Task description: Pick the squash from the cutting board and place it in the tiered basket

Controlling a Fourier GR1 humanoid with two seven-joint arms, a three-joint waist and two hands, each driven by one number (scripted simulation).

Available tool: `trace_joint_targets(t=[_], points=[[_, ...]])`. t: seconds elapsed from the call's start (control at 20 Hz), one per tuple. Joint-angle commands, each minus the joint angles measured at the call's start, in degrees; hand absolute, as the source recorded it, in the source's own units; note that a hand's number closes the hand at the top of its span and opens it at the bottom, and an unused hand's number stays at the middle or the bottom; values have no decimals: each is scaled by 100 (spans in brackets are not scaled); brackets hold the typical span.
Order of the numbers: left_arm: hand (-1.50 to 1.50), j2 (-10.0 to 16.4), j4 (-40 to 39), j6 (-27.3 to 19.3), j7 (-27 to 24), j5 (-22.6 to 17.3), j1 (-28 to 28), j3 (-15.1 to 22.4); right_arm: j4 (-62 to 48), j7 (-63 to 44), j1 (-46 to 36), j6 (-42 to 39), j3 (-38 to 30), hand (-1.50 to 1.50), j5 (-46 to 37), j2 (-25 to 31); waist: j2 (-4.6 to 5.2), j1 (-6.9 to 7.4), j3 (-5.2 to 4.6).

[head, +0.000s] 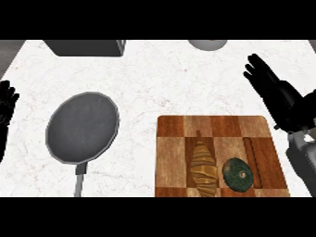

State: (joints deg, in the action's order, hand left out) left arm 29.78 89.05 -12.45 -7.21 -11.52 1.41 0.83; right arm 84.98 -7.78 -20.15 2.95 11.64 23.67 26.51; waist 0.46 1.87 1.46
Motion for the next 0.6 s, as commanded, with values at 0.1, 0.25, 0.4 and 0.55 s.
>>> trace_joint_targets(t=[0.1, 0.25, 0.4, 0.55], points=[[0, -485, 76, -305, 105, 244, 119, 369, 23, 1069, 186, -1537, -906, 150, 1408, 1, -21, -285, -123], [0, -932, 226, -524, 207, 405, 235, 820, 99, 1568, 2, -2276, -1413, 150, 2379, -259, -10, -396, -90], [0, -1234, 35, -552, 535, 400, 548, 1072, -1003, 1506, 866, -2541, -1347, -150, 2189, -230, 23, -314, -121], [0, -1245, -1, -477, 449, 381, 479, 1105, -979, 982, 916, -3918, -1050, -150, 3473, -546, 39, -270, -104]])
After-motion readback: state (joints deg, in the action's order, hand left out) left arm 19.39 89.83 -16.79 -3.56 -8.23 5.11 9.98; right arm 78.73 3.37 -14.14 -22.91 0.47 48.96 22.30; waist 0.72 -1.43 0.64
